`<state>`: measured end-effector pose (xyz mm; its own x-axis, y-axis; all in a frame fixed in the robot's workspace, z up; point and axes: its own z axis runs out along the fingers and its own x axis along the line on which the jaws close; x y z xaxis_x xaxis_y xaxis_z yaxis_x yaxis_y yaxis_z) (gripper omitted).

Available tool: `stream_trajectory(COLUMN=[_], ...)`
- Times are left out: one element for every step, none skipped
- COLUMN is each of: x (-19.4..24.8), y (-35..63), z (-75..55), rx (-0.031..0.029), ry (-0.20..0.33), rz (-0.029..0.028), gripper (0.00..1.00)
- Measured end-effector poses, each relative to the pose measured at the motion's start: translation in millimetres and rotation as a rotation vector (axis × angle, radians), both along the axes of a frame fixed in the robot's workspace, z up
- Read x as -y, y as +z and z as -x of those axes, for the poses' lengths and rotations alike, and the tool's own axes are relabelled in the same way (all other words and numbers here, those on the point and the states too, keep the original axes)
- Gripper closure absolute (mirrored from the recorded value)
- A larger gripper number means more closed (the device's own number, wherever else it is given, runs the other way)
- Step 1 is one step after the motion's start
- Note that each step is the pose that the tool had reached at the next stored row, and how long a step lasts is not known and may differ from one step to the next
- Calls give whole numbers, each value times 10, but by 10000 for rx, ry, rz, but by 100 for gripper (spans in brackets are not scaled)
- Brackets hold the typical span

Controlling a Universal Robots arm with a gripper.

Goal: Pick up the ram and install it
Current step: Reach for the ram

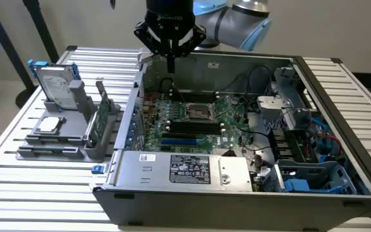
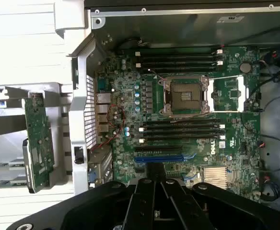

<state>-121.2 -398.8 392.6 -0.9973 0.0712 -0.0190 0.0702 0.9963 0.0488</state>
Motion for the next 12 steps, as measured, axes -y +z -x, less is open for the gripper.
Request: stream_trajectory(x=[0,0,0,0,0,0,0,0,0,0,0,0], y=[0,0,0,0,0,0,0,0,0,0,0,0], z=[0,0,0,0,0,0,0,0,0,0,0,0], rx=[0,0,0,0,0,0,0,0,0,0,0,0], ry=[0,0,0,0,0,0,0,0,0,0,0,0], rz=[0,0,0,0,0,0,0,0,0,0,0,0], gripper=[89,89,89,89,89,89,89,89,89,89,89,89])
